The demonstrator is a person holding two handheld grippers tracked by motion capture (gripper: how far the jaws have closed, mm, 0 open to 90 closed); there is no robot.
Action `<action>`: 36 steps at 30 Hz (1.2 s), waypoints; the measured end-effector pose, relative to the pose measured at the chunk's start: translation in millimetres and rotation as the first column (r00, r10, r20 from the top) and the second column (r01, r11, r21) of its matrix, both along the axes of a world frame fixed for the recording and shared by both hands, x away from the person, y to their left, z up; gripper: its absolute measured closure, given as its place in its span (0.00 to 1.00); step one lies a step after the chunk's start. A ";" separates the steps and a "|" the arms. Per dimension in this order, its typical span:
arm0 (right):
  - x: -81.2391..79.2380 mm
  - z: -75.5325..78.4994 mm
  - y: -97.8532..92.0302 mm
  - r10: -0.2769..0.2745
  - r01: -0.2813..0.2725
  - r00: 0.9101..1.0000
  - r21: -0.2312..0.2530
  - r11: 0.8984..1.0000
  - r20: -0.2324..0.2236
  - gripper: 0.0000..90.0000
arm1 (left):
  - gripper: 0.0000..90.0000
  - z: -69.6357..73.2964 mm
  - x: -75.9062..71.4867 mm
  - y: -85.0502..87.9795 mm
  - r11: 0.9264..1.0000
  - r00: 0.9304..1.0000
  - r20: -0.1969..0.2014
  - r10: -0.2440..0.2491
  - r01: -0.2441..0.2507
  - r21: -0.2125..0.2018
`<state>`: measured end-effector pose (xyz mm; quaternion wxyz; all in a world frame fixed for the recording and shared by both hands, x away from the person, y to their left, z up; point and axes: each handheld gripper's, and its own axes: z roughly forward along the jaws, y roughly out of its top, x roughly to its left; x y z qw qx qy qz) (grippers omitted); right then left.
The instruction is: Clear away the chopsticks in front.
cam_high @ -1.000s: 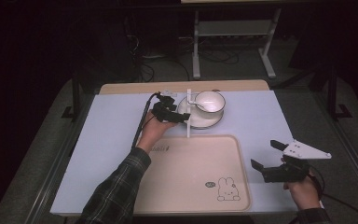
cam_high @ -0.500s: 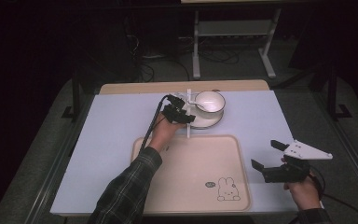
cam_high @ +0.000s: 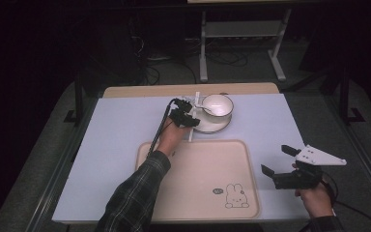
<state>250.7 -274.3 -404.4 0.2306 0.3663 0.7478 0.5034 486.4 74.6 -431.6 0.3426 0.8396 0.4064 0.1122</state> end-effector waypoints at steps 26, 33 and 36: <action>-0.4 0.4 -1.6 -0.002 0.002 1.000 0.007 1.000 0.006 0.00 | 0.87 0.7 20.8 4.9 0.999 0.999 0.039 0.016 -0.018 0.033; -0.4 0.5 -2.0 -0.002 0.002 1.000 0.007 1.000 0.007 0.00 | 0.85 0.9 21.9 6.8 1.000 0.999 0.029 0.019 -0.019 0.018; -0.5 0.5 -2.2 -0.002 0.002 1.000 0.007 1.000 0.006 0.00 | 0.81 5.2 20.9 10.6 1.000 0.999 0.032 0.020 -0.020 -0.009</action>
